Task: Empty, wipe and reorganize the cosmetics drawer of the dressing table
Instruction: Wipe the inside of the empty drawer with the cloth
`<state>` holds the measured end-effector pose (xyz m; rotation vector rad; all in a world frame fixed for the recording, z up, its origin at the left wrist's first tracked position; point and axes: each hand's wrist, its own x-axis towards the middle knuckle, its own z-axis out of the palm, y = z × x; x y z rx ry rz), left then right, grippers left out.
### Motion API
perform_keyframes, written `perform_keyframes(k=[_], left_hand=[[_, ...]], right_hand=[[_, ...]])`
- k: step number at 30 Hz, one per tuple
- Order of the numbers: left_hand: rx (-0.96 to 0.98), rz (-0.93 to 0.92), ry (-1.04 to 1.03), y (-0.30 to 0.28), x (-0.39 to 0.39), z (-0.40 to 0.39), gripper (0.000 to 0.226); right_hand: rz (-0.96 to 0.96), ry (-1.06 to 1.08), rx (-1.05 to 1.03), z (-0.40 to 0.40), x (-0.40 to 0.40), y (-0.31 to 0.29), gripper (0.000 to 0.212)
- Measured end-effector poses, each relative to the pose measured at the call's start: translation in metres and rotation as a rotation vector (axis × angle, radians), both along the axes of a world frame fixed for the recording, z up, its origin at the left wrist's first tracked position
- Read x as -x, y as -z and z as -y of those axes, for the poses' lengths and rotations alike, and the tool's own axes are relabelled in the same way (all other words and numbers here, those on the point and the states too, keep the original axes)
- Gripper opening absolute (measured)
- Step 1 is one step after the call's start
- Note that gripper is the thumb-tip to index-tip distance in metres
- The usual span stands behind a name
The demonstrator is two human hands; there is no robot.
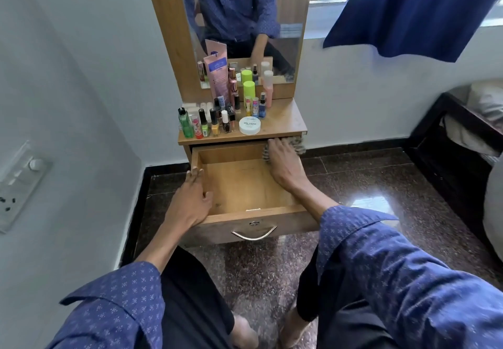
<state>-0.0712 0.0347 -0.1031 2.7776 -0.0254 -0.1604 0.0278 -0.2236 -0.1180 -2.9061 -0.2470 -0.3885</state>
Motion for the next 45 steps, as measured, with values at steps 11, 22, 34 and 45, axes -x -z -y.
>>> perform_keyframes(k=[11, 22, 34, 45], left_hand=[[0.033, -0.004, -0.006, -0.003, -0.001, -0.005, 0.064], [0.024, -0.011, -0.023, 0.004, -0.002, -0.002, 0.066], [0.052, 0.017, -0.029, 0.006, 0.001, -0.006, 0.064], [0.066, 0.016, -0.027, 0.003, 0.004, -0.004, 0.064]], right_hand=[[-0.017, -0.43, 0.078, -0.138, 0.008, -0.014, 0.056], [-0.166, -0.3, 0.45, 0.012, -0.006, -0.012, 0.028], [-0.651, -0.363, 1.029, -0.005, 0.015, -0.054, 0.028], [-0.799, -0.334, 0.937, -0.006, 0.015, -0.05, 0.024]])
